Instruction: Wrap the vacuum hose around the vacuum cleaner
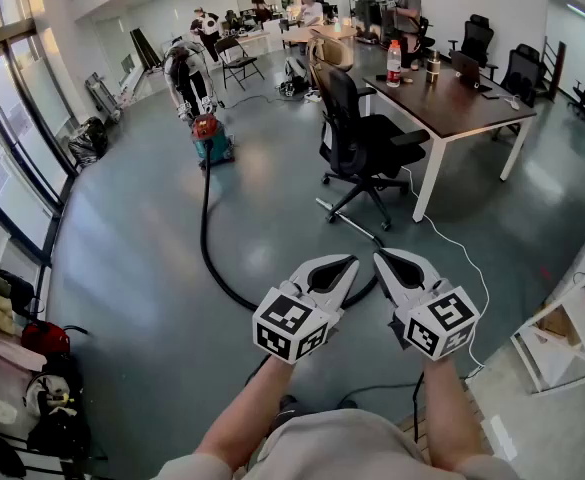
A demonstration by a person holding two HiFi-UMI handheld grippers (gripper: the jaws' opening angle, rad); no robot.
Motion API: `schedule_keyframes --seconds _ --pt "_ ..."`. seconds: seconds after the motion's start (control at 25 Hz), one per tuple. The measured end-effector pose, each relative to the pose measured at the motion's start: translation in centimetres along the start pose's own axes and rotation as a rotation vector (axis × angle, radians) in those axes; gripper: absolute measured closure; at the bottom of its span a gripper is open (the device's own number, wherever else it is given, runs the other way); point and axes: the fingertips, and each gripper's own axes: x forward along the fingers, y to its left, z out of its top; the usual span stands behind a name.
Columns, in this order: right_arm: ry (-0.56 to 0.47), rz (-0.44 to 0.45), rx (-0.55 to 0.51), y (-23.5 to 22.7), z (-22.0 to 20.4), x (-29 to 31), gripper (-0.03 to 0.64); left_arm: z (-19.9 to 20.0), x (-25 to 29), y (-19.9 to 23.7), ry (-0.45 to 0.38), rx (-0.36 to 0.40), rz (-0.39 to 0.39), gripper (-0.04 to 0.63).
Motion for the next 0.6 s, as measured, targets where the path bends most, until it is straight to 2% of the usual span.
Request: schedule_keyframes --seconds 0.6 --pt "-0.004 0.007 0.034 -0.48 -0.29 0.65 0.594 -0.54 0.34 0.79 0.007 -0.007 0.004 0.591"
